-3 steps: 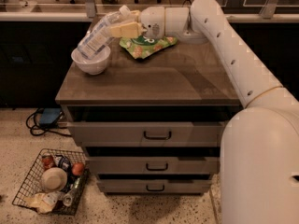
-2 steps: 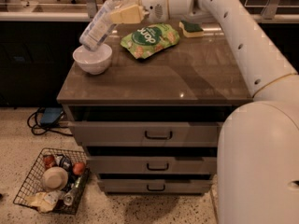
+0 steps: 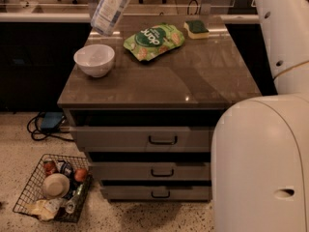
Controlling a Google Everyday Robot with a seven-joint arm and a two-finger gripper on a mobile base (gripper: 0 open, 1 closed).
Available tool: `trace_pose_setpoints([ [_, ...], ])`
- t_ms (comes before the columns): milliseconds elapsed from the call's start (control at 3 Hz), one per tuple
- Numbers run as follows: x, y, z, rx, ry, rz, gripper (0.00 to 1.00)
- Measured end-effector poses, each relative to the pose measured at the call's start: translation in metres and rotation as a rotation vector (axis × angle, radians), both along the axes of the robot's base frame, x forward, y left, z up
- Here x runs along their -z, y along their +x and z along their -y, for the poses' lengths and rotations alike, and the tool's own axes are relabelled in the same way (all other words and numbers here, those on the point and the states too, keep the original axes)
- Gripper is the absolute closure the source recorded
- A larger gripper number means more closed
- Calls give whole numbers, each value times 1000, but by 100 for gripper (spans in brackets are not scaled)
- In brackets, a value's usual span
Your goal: Pick blue plastic bottle from white bowl and place on counter
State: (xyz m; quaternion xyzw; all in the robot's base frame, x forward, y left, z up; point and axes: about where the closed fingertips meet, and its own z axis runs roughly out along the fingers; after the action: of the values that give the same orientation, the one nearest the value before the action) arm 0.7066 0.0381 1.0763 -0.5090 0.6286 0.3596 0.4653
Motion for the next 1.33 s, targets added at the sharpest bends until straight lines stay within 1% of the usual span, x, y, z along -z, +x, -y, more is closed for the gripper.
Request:
trace_pose_setpoints([
  [333,-21,-7,25,91,-105,-27,100],
  [667,-23,-8,51,199,-243,-55,100],
  [1000,-8,-7,76,315,-415,-105,100],
  [1333,8,-3,103,432,-549,-158,100],
])
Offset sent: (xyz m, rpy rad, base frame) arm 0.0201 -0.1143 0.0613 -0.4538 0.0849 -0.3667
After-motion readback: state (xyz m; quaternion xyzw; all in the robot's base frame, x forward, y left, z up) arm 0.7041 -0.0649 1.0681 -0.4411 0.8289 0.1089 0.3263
